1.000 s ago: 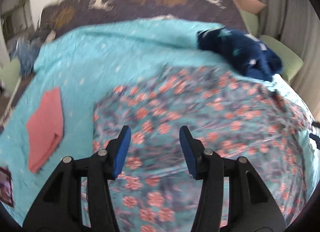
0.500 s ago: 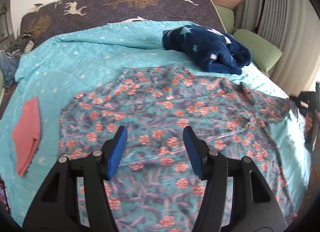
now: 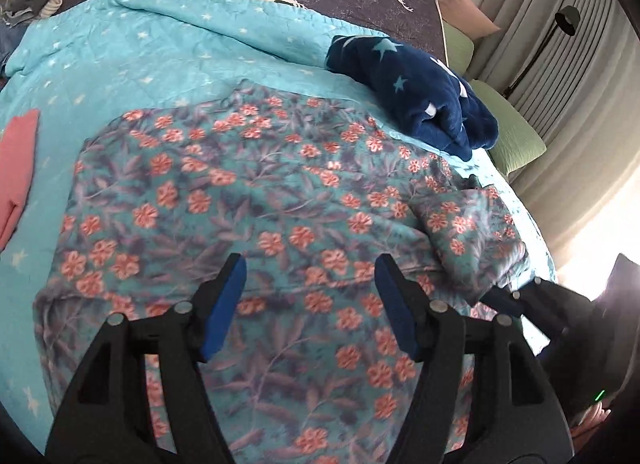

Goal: Fold small clothes

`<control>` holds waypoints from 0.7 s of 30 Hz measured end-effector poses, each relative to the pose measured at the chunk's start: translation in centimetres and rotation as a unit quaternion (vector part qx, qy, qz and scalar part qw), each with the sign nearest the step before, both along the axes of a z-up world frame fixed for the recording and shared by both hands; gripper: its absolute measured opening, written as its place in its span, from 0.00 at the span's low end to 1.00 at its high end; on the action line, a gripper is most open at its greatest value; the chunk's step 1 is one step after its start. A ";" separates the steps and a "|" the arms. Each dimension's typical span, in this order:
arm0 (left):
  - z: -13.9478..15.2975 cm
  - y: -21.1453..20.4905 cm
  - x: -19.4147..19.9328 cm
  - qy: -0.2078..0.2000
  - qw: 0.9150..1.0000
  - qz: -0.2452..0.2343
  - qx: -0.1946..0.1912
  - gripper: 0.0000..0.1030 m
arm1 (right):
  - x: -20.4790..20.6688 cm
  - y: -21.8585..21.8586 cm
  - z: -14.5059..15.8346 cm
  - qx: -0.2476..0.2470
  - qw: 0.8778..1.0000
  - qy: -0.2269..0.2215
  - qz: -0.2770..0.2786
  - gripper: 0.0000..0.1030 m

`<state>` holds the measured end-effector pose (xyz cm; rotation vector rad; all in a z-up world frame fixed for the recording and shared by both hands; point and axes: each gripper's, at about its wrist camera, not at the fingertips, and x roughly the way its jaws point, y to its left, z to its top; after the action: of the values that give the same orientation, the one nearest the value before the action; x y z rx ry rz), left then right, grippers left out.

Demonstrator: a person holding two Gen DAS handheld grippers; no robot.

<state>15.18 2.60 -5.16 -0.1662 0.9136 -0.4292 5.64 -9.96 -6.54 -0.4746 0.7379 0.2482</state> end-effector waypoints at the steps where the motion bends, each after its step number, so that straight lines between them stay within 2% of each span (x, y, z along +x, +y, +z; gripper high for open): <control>1: 0.0 0.3 -0.1 -0.001 1.000 0.002 -0.001 0.68 | -0.8 0.2 -0.3 -0.010 1.000 0.002 0.005 0.35; 3: 0.0 0.6 -0.2 -0.002 1.000 0.002 -0.005 0.68 | -2.1 0.2 -0.4 -0.012 1.000 0.004 0.014 0.51; 6: 0.1 0.3 -0.4 -0.006 1.000 -0.008 -0.011 0.68 | -4.5 0.0 -0.3 -0.034 0.999 -0.004 0.029 0.59; 8: 0.2 -0.2 -0.6 -0.009 1.000 -0.018 -0.009 0.68 | -5.8 0.2 -0.1 -0.045 0.998 -0.011 0.037 0.60; 10: 0.2 -0.8 -1.0 -0.013 0.999 -0.029 -0.003 0.68 | -6.0 -1.3 0.4 -0.002 0.999 0.006 0.031 0.60; 12: 0.3 -1.3 -1.4 -0.017 0.999 -0.040 0.004 0.68 | -6.5 -3.8 1.6 0.078 0.996 0.027 0.011 0.60; 14: 0.6 -2.0 -2.0 -0.028 0.998 -0.053 0.016 0.68 | -5.7 -8.1 3.1 0.177 0.982 0.044 -0.044 0.60; 15: 0.7 -2.3 -2.2 -0.032 0.998 -0.059 0.019 0.68 | -5.0 -9.8 3.6 0.217 0.972 0.051 -0.073 0.60; 17: 0.9 -3.2 -2.9 -0.044 0.996 -0.075 0.027 0.68 | -3.6 -14.7 4.1 0.328 0.929 0.078 -0.154 0.59; 18: 0.9 -3.5 -3.1 -0.048 0.995 -0.081 0.032 0.68 | -2.8 -16.9 3.9 0.387 0.898 0.097 -0.188 0.57; 19: 0.9 -4.0 -3.4 -0.051 0.994 -0.086 0.037 0.68 | -2.2 -19.0 3.3 0.453 0.858 0.119 -0.211 0.56; 20: 0.8 -4.3 -3.6 -0.052 0.994 -0.089 0.042 0.68 | -1.5 -19.9 2.7 0.496 0.830 0.136 -0.215 0.55; 21: 0.7 -4.5 -3.7 -0.052 0.993 -0.091 0.045 0.68 | -1.0 -20.5 2.0 0.528 0.808 0.153 -0.213 0.55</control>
<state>11.45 -1.89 -4.46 0.0232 0.8464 -0.5593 4.65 -30.45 -4.51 0.8159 0.8761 0.2741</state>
